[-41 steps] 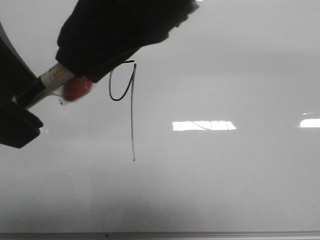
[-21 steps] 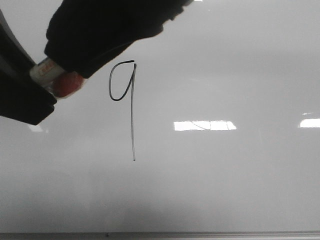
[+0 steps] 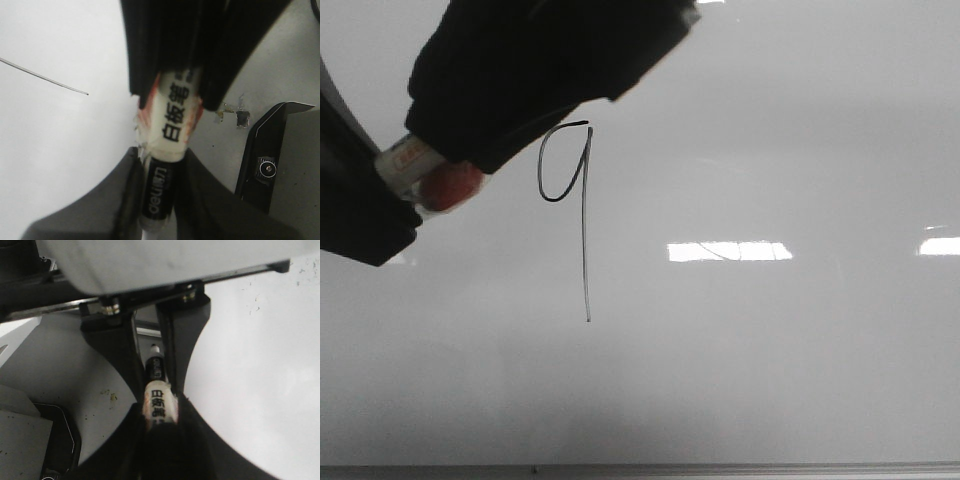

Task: Write number 9 on whiteboard

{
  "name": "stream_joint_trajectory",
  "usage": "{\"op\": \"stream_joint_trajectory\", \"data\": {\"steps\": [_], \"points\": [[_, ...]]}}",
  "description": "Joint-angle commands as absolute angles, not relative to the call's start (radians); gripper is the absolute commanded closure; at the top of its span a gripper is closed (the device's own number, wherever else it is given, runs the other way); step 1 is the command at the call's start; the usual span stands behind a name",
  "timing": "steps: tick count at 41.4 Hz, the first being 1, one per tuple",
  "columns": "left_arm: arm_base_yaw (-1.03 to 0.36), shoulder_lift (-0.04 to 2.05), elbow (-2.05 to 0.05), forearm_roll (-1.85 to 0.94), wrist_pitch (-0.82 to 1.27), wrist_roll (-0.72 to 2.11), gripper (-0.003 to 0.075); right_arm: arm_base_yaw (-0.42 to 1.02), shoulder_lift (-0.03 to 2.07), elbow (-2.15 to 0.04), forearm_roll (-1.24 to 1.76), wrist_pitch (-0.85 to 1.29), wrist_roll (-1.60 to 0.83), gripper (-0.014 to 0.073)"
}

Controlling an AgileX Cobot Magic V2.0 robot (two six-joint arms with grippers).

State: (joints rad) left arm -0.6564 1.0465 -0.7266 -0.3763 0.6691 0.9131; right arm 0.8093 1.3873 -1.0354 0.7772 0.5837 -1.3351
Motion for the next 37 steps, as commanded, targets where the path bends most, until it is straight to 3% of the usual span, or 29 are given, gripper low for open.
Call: {"op": "stream_joint_trajectory", "data": {"steps": [1, 5, 13, 21, 37], "points": [[-0.661, 1.031, -0.761, -0.420, 0.598, 0.885, 0.0638, 0.811, 1.362, -1.065, 0.793, 0.557, -1.333, 0.0237], [-0.661, 1.031, -0.761, -0.420, 0.596, 0.885, 0.0638, 0.809, 1.344, -1.065, 0.794, 0.552, -1.323, 0.0139], [-0.661, 1.031, -0.761, -0.420, 0.585, 0.831, 0.0638, 0.751, 1.229, -1.046, 0.792, 0.549, -1.293, 0.0142], [-0.619, 1.031, -0.761, -0.409, 0.569, 0.696, 0.0638, 0.569, 1.042, -0.929, 0.792, 0.542, -1.186, 0.0142], [-0.207, 1.031, -0.723, -0.409, 0.527, 0.427, 0.0638, 0.258, 0.559, -0.538, 0.792, 0.440, -1.004, 0.0142]]}}
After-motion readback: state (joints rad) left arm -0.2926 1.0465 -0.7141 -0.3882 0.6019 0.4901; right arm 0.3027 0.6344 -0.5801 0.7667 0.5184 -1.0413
